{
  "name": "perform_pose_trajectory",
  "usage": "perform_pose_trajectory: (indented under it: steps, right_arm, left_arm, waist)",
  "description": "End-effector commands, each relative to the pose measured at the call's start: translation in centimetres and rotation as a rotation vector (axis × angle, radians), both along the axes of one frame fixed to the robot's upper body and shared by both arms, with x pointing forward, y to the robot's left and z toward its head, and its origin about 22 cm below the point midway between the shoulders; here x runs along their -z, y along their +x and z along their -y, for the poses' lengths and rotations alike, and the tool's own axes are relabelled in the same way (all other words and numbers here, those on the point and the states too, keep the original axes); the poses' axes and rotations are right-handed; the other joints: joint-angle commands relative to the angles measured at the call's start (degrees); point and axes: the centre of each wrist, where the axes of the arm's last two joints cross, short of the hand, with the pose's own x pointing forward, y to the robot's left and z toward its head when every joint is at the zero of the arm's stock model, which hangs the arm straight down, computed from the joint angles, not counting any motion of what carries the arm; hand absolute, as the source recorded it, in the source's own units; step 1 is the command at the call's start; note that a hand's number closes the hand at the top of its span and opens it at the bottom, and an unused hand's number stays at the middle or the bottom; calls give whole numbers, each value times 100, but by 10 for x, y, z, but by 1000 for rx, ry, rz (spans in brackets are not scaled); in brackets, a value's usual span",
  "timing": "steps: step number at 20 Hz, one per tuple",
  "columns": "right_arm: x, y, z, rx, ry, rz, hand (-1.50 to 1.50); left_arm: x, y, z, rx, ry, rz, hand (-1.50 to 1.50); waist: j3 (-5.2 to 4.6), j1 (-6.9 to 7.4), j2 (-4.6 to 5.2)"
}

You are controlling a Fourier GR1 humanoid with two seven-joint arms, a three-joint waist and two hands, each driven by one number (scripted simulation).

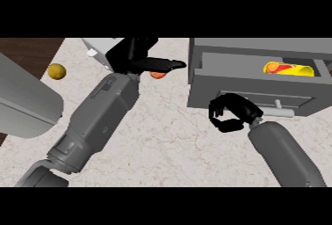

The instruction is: Pick up the cup, place it into the drawer and close the drawer

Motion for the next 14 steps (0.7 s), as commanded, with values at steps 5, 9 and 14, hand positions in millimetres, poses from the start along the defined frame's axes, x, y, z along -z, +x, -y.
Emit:
perform_pose_trajectory:
  steps: [5, 9, 14]
  right_arm:
    - [-30, 54, 33, 136, 124, 127, 150]
    - [-52, 71, 46, 222, 160, 188, 150]
    - [-90, 85, 66, 303, 214, 213, 150]
  left_arm:
    - [9, -3, -47, 21, -16, 11, -150]
    - [30, -17, -45, 33, -6, -13, -150]
    - [18, -13, -52, 63, -10, -6, -150]
  waist:
    - [31, 287, 136]
    - [36, 452, 136]
    - [34, 565, 172]
